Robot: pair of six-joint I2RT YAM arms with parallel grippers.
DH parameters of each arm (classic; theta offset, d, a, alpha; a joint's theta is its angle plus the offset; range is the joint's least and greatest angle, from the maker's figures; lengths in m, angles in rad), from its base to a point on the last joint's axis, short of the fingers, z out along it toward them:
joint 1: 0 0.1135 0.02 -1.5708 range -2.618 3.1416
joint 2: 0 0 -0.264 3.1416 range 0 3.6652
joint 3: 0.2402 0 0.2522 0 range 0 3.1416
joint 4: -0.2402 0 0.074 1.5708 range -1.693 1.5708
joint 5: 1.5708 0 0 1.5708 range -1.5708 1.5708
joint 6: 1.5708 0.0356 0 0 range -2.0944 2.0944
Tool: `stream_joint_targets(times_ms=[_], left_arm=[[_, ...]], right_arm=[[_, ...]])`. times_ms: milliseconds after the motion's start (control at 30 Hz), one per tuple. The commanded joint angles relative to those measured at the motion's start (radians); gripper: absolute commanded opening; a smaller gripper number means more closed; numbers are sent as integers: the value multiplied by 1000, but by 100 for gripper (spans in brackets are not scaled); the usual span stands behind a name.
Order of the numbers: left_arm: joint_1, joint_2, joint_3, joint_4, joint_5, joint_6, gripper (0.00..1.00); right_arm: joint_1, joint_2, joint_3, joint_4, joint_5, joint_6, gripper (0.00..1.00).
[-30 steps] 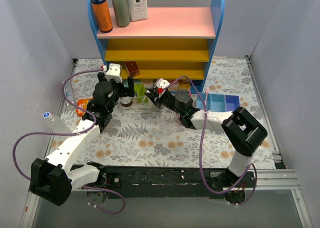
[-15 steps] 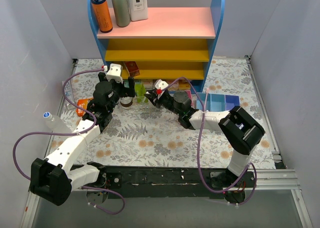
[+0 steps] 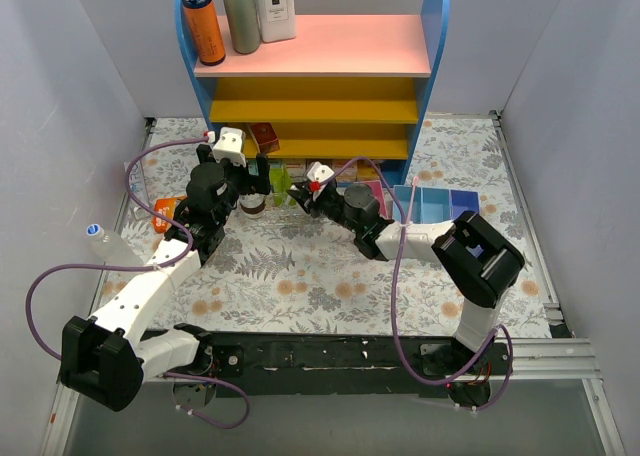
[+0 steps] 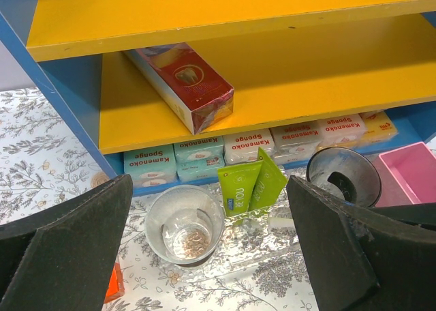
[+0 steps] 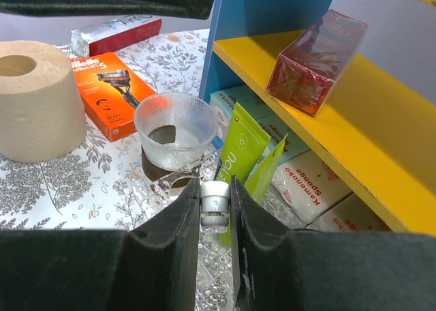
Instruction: Prepare toiletry sets of a toothbrush and toothpaste on the tray
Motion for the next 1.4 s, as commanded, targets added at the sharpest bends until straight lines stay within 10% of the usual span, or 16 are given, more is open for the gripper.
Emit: stream_joint_targets(times_ms=[0, 400, 833, 1367], left_arm=[[-4, -4, -11, 17, 6, 12, 98], [-6, -5, -11, 17, 6, 11, 98], [-6, -7, -12, 18, 9, 12, 98], [-6, -7, -12, 20, 13, 12, 98]], right_arm=[[6, 20, 1, 76, 27, -23, 1], [9, 36, -1, 80, 36, -25, 4], [23, 8, -14, 66, 62, -47, 40], [38, -15, -22, 63, 90, -69, 56]])
